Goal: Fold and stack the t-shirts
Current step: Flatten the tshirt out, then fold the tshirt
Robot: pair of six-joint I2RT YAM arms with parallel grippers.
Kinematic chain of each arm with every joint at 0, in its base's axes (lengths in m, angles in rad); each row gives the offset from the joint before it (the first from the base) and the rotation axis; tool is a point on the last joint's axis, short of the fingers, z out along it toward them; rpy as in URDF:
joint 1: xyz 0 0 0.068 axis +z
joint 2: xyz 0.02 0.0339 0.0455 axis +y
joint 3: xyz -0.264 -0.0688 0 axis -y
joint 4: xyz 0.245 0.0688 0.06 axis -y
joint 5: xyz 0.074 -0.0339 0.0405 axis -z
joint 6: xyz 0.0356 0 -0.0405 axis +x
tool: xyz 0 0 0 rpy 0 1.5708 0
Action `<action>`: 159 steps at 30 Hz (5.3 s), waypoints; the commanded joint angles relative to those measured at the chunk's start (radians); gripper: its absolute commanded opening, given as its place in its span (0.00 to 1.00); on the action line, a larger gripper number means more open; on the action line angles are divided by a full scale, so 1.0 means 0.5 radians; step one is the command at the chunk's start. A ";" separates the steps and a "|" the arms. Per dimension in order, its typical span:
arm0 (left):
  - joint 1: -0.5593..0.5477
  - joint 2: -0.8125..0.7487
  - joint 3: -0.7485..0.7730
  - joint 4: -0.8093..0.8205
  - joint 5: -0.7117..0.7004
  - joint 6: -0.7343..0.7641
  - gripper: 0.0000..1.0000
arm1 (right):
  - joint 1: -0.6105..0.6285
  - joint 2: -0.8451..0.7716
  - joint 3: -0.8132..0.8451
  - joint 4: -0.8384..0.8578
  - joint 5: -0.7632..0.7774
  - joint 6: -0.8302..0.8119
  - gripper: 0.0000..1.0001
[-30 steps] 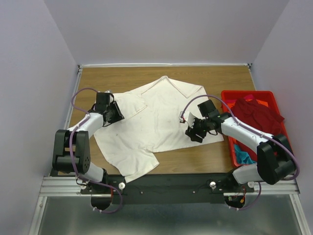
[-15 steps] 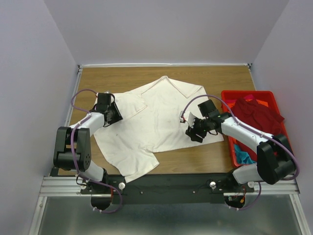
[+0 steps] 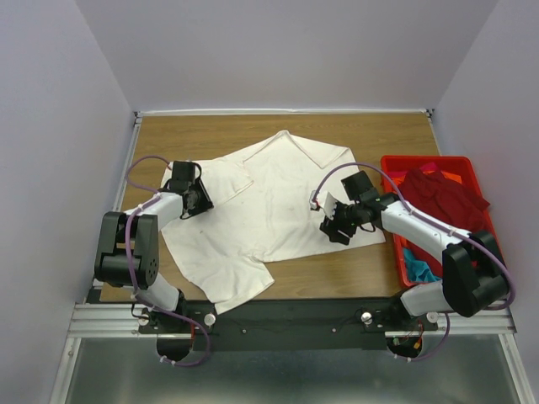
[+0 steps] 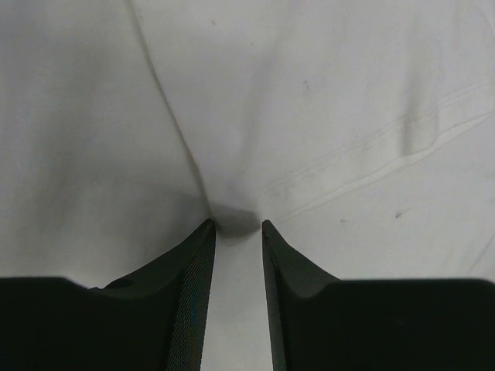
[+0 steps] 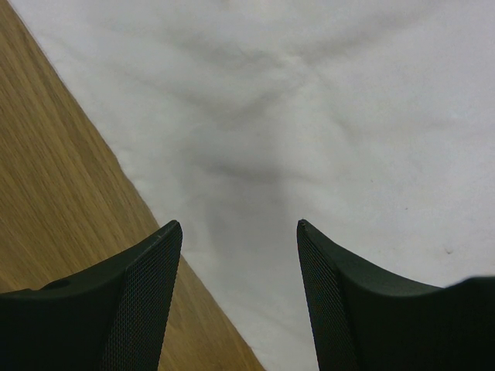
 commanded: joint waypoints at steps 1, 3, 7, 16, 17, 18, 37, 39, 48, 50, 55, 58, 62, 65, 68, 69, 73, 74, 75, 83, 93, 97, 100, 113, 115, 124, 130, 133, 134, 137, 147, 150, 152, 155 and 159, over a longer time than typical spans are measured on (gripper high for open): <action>-0.011 0.029 -0.023 0.044 -0.069 -0.014 0.38 | -0.018 0.008 -0.009 0.020 0.020 0.013 0.68; -0.014 0.039 -0.014 0.047 -0.078 -0.014 0.36 | -0.021 0.005 -0.006 0.020 0.020 0.013 0.68; -0.014 0.029 -0.014 0.059 -0.072 -0.011 0.19 | -0.024 -0.001 -0.009 0.020 0.014 0.013 0.68; -0.011 -0.154 0.044 0.065 -0.038 0.047 0.00 | -0.076 -0.007 0.016 0.023 0.020 0.056 0.68; -0.011 -0.176 0.053 0.065 -0.026 0.053 0.00 | -0.122 0.002 0.037 0.029 0.020 0.078 0.68; -0.008 -0.197 0.069 0.065 0.008 0.072 0.00 | -0.149 0.014 0.062 0.029 0.005 0.105 0.68; 0.004 -0.265 0.305 0.108 0.355 0.296 0.00 | -0.361 1.477 1.786 -0.026 0.198 0.409 0.58; 0.007 -0.262 0.320 0.120 0.376 0.305 0.00 | -0.361 1.551 1.920 -0.056 0.192 0.424 0.57; 0.022 -0.219 0.342 0.142 0.434 0.320 0.00 | -0.358 1.812 2.166 -0.139 0.164 0.510 0.53; 0.022 -0.210 0.342 0.142 0.447 0.317 0.00 | -0.358 1.837 2.182 -0.148 0.164 0.526 0.51; 0.025 -0.207 0.345 0.157 0.459 0.311 0.00 | -0.358 1.864 2.145 -0.158 0.167 0.529 0.48; 0.029 -0.204 0.342 0.154 0.459 0.308 0.00 | -0.358 1.883 2.142 -0.161 0.180 0.529 0.45; 0.038 -0.213 0.345 0.157 0.441 0.296 0.00 | -0.361 1.889 2.167 -0.164 0.232 0.529 0.25; 0.084 -0.225 0.357 0.176 0.434 0.253 0.00 | -0.358 1.846 2.194 -0.164 0.284 0.514 0.15; 0.169 -0.225 0.385 0.255 0.459 0.167 0.00 | -0.358 1.800 2.228 -0.161 0.364 0.480 0.03; 0.218 -0.225 0.388 0.255 0.477 0.140 0.00 | -0.358 1.791 2.237 -0.161 0.385 0.474 0.01; 0.320 -0.161 0.477 0.399 0.575 -0.011 0.00 | -0.377 1.785 2.329 -0.158 0.483 0.474 0.01; 0.353 -0.103 0.550 0.424 0.609 -0.057 0.00 | -0.383 1.794 2.384 -0.155 0.520 0.470 0.01; 0.363 -0.066 0.596 0.424 0.628 -0.069 0.00 | -0.389 1.800 2.384 -0.152 0.539 0.477 0.01; 0.391 0.424 1.136 0.418 0.582 -0.094 0.00 | -0.463 1.968 2.792 -0.130 0.707 0.461 0.01; 0.400 0.885 1.679 0.412 0.514 -0.149 0.00 | -0.536 2.223 3.133 -0.023 0.818 0.372 0.01; 0.418 0.974 1.777 0.427 0.490 -0.177 0.00 | -0.552 2.260 3.127 0.045 0.830 0.357 0.01; 0.433 1.002 1.799 0.473 0.508 -0.226 0.00 | -0.573 2.263 3.108 0.091 0.824 0.366 0.01; 0.501 0.698 1.400 0.670 0.707 -0.223 0.00 | -0.622 2.125 2.863 0.161 0.747 0.394 0.01; 0.504 0.680 1.376 0.667 0.732 -0.217 0.00 | -0.619 2.113 2.823 0.161 0.747 0.397 0.01; 0.507 0.661 1.370 0.663 0.735 -0.220 0.00 | -0.619 2.042 2.746 0.180 0.683 0.385 0.01; 0.507 0.646 1.370 0.651 0.738 -0.210 0.00 | -0.622 2.024 2.725 0.186 0.683 0.378 0.01; 0.513 0.612 1.357 0.636 0.741 -0.201 0.00 | -0.625 2.003 2.694 0.189 0.680 0.375 0.01; 0.513 0.585 1.351 0.633 0.741 -0.192 0.00 | -0.625 1.990 2.685 0.189 0.680 0.375 0.01; 0.522 0.524 1.302 0.614 0.723 -0.174 0.00 | -0.625 1.932 2.621 0.195 0.674 0.372 0.01; 0.532 0.070 0.907 0.608 0.658 -0.128 0.00 | -0.638 1.638 2.287 0.229 0.631 0.354 0.01; 0.532 -0.044 0.778 0.608 0.637 -0.121 0.00 | -0.638 1.567 2.167 0.235 0.606 0.357 0.01; 0.535 -0.096 0.689 0.605 0.622 -0.109 0.00 | -0.638 1.484 2.106 0.238 0.588 0.360 0.01; 0.532 -0.197 0.582 0.599 0.603 -0.091 0.00 | -0.638 1.368 1.931 0.250 0.551 0.363 0.01; 0.532 -0.268 0.520 0.596 0.594 -0.075 0.00 | -0.638 1.220 1.793 0.259 0.520 0.348 0.01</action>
